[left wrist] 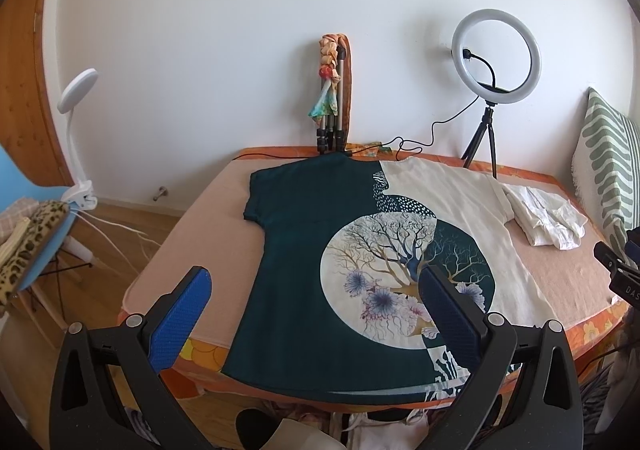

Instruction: Fold small clothes

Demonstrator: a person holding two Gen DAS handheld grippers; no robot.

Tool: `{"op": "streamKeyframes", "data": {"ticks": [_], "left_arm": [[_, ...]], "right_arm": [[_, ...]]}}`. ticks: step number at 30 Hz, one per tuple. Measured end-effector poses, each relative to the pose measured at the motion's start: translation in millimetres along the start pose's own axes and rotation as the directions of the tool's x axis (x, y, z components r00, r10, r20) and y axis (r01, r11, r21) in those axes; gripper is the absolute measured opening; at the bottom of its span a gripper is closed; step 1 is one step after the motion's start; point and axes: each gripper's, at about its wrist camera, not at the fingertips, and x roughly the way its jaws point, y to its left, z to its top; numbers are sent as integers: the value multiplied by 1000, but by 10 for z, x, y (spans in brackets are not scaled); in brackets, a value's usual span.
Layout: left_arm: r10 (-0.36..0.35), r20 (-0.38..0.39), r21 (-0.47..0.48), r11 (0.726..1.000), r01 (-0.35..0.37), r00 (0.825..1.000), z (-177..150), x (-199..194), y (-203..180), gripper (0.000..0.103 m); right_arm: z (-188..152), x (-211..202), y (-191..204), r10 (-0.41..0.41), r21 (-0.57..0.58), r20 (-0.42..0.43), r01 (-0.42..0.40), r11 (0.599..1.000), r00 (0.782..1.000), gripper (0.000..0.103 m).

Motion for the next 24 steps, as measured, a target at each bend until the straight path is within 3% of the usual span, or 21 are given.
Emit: {"op": "streamKeyframes", "data": {"ticks": [17,24], "left_arm": [[-5,-32,-16,1000,5,999,-57,124,111,103],[-19,-77,-86,996,13,997,-147,248,373,103]], "right_arm": [[1,99,133,6,-11,-12,-6,1000,1000,103],[171,205,272,67,-34,-13,-67,997,998,103]]}}
